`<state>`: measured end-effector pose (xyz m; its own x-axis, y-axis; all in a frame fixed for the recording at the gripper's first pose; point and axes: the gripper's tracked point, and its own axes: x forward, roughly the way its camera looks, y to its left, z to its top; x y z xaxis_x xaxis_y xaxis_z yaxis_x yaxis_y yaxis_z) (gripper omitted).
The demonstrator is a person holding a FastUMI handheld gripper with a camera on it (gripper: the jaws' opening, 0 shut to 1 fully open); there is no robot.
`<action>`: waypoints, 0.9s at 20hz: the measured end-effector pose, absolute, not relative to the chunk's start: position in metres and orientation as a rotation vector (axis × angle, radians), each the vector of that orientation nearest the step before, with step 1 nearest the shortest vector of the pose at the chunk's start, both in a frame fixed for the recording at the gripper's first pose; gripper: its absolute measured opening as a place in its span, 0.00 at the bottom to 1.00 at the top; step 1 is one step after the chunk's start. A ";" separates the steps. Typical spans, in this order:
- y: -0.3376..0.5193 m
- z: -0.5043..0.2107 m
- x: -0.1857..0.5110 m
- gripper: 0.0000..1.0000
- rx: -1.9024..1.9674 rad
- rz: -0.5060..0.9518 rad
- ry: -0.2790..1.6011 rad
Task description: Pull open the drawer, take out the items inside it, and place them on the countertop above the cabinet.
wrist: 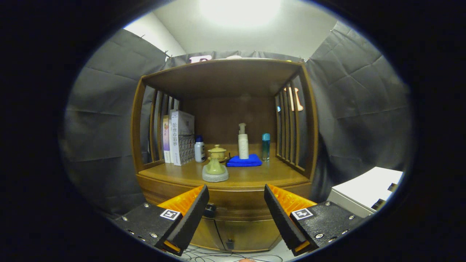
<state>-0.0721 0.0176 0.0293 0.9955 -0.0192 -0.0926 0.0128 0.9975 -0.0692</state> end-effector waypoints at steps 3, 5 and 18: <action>0.008 0.027 -0.088 0.95 -0.058 -0.021 0.101; 0.008 0.023 -0.093 0.95 -0.055 -0.016 0.106; 0.009 0.028 -0.093 0.95 -0.044 -0.010 0.089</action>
